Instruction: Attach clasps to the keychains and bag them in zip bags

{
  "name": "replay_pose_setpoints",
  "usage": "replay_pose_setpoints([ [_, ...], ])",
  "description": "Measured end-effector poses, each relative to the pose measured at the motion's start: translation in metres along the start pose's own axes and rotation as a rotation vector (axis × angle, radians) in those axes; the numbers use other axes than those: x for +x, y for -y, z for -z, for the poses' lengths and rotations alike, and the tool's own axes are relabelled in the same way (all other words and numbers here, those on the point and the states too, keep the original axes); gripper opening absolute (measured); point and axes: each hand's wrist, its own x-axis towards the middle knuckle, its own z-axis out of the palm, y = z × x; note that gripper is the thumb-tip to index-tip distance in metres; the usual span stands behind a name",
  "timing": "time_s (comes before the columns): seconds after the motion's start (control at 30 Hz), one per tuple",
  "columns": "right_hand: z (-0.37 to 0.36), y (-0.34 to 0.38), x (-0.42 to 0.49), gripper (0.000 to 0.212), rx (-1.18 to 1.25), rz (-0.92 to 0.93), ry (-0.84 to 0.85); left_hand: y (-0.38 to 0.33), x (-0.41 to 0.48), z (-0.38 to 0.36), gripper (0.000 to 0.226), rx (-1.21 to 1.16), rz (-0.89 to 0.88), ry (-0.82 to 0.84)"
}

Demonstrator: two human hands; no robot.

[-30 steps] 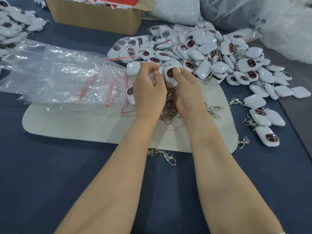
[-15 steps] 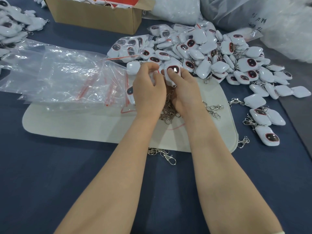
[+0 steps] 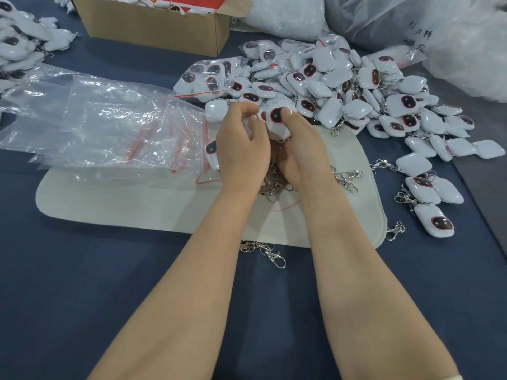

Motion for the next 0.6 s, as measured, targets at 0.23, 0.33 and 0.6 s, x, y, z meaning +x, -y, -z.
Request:
replay_pose_setpoints([
  [0.23,0.0029,-0.001,0.0006,0.018,-0.097,0.045,-0.003,0.0002,0.0003,-0.0004,0.019,0.014,-0.016,0.01],
  [0.33,0.0011,-0.0019,0.0009,0.019,-0.068,0.03,0.018,0.0021,0.001,-0.0006,0.018,0.035,-0.039,0.015],
  [0.6,0.0025,-0.0038,0.0018,0.012,-0.118,-0.003,0.052,0.0054,0.0019,-0.0009,0.016,0.085,-0.056,0.044],
])
